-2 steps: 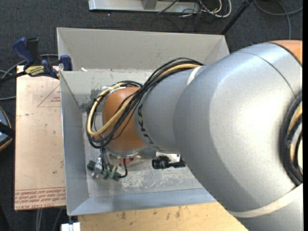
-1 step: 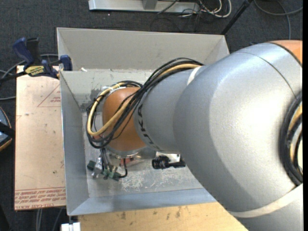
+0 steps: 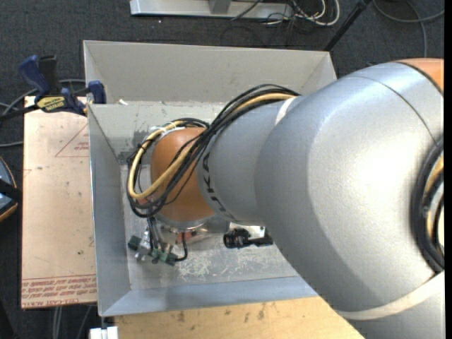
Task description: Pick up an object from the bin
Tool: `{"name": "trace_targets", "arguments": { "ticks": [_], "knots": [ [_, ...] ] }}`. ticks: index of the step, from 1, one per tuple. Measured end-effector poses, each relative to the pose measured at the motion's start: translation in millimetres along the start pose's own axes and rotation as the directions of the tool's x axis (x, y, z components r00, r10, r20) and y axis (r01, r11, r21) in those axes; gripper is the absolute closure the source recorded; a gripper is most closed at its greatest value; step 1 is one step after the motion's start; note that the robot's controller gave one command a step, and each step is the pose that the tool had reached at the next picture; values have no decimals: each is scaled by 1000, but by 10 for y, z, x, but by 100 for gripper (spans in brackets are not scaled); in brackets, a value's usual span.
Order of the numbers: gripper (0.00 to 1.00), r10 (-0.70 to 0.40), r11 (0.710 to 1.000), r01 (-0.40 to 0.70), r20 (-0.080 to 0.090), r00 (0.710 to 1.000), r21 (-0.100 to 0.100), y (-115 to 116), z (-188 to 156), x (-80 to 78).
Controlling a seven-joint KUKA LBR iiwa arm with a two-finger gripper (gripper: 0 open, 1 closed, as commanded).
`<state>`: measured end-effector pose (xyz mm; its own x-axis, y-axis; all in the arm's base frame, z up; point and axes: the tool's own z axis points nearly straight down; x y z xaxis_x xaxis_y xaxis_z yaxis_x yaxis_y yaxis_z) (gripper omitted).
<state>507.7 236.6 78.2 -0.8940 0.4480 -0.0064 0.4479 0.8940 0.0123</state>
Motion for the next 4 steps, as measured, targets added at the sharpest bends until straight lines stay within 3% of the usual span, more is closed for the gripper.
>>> {"name": "trace_targets", "arguments": {
  "ticks": [4],
  "knots": [
    [100,-1,1000,1,-6,1000,11,-24,-380,12]
  ]
}}
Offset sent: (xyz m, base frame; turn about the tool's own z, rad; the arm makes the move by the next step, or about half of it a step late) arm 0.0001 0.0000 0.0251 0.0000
